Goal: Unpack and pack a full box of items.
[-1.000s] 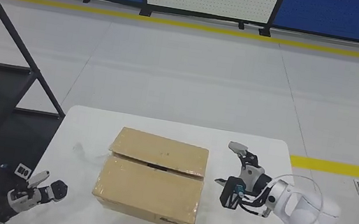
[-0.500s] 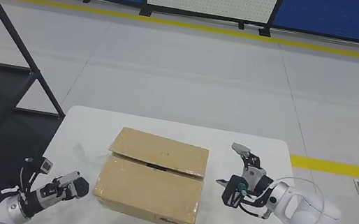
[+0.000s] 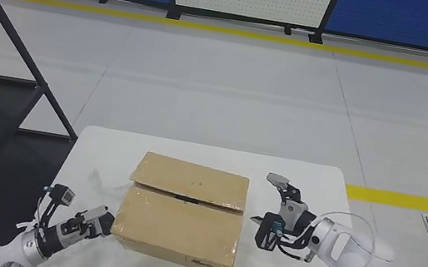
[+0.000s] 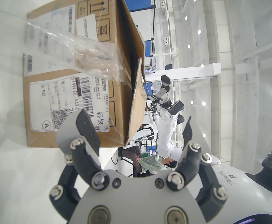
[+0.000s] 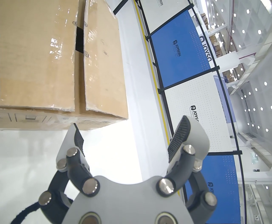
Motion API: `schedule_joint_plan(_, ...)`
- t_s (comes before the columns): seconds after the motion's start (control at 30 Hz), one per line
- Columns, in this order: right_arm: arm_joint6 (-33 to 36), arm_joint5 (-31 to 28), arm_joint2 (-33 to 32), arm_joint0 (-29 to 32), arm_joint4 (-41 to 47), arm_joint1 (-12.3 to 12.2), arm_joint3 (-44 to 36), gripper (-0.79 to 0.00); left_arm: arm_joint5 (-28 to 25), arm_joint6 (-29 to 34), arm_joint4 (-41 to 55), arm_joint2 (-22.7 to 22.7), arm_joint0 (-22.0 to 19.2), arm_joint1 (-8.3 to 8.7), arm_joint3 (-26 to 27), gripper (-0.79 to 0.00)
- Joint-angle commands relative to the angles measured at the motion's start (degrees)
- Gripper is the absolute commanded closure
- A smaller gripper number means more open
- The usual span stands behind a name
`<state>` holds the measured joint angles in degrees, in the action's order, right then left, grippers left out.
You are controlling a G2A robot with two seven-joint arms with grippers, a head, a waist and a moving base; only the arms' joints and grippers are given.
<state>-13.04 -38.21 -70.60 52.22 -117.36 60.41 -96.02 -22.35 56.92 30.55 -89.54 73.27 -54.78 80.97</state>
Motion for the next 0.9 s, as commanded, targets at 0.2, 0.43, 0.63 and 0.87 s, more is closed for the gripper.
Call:
schedule_joint_plan(0.2,0.7,2.53,4.33,-2.42,-3.0,0.61,0.99,-0.785,-1.66,1.65,3.72,-2.1,1.62,0.12,-0.4,-0.785)
schedule_joint_plan(0.43,0.16,4.8,6.48,-4.65,-2.34,1.24,2.27,-0.785,-2.67,2.81,7.59,-5.38,2.71,0.36,-4.85,-0.785)
schedule_joint_plan(0.63,3.22,10.1,6.21,-6.24,3.11,2.2,3.22,-0.785,-3.03,4.83,11.11,-7.14,2.86,0.43,-7.98,-0.785)
schedule_joint_plan(0.87,9.45,14.77,7.13,-8.91,7.83,3.5,4.11,-0.785,-4.05,5.63,13.43,-8.73,3.79,0.4,-8.43,-0.785)
